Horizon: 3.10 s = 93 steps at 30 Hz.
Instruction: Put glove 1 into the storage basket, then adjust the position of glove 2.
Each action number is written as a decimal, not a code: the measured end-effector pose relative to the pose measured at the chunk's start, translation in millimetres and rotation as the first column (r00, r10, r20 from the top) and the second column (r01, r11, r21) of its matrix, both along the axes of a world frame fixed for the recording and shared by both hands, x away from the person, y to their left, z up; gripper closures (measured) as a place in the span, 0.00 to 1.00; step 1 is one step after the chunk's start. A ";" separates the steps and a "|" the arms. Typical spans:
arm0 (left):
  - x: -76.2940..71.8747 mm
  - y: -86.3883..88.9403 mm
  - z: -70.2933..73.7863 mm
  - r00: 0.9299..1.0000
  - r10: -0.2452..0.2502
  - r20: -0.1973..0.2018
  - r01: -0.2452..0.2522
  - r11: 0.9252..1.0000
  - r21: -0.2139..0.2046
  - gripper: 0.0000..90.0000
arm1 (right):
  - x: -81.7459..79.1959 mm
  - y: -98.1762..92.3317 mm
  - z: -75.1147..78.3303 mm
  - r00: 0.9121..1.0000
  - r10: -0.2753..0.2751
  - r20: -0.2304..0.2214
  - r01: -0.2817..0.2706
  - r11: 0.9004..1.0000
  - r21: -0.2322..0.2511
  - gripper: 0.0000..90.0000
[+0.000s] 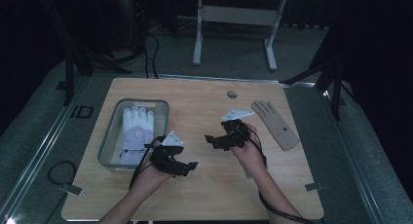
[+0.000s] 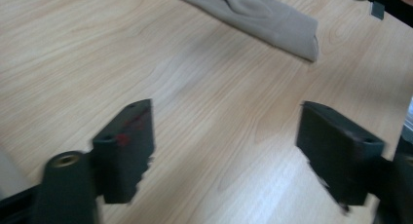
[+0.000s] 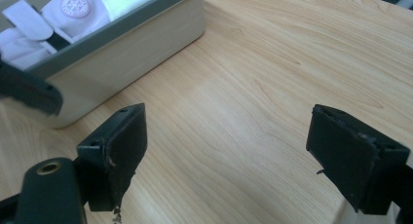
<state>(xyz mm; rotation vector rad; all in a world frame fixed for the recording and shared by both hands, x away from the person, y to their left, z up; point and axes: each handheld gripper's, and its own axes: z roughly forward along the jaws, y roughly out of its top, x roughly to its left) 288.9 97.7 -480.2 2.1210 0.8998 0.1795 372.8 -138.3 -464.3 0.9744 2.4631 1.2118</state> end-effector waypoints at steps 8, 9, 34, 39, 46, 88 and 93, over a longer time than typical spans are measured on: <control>-3.0 -14.4 -20.3 0.999 -0.011 0.031 0.011 1.000 0.022 0.03 | -1.6 -24.6 -13.6 1.000 -0.011 -0.014 0.011 1.000 -0.011 0.16; -10.7 -22.1 -24.7 0.997 -0.011 0.077 0.009 0.999 0.031 0.03 | -1.3 -31.9 -17.1 0.999 -0.018 -0.029 0.018 1.000 0.009 0.16; -22.3 -26.7 -68.2 0.982 -0.034 0.184 0.051 0.995 -0.088 0.04 | -4.3 -115.1 -49.7 0.998 -0.026 -0.060 0.030 0.997 0.075 0.14; -24.5 -28.5 -70.9 0.980 -0.049 0.193 0.063 0.996 -0.068 0.03 | -4.9 -122.1 -56.8 0.997 -0.029 -0.072 0.036 0.995 0.098 0.11; -26.3 -28.4 -68.8 0.977 -0.048 0.206 0.068 0.994 -0.088 0.03 | -0.3 -128.2 -55.6 0.999 -0.043 -0.001 0.043 0.999 0.009 0.33; -27.1 -26.3 -73.2 0.980 -0.057 0.189 0.076 0.993 -0.095 0.03 | 11.5 -81.2 -70.8 0.974 -0.222 -0.040 0.221 0.975 -0.025 0.87; -27.7 -24.2 -71.4 0.979 -0.048 0.199 0.069 0.993 -0.101 0.03 | 8.8 -61.8 -43.4 0.960 -0.277 -0.037 0.279 0.959 0.047 0.87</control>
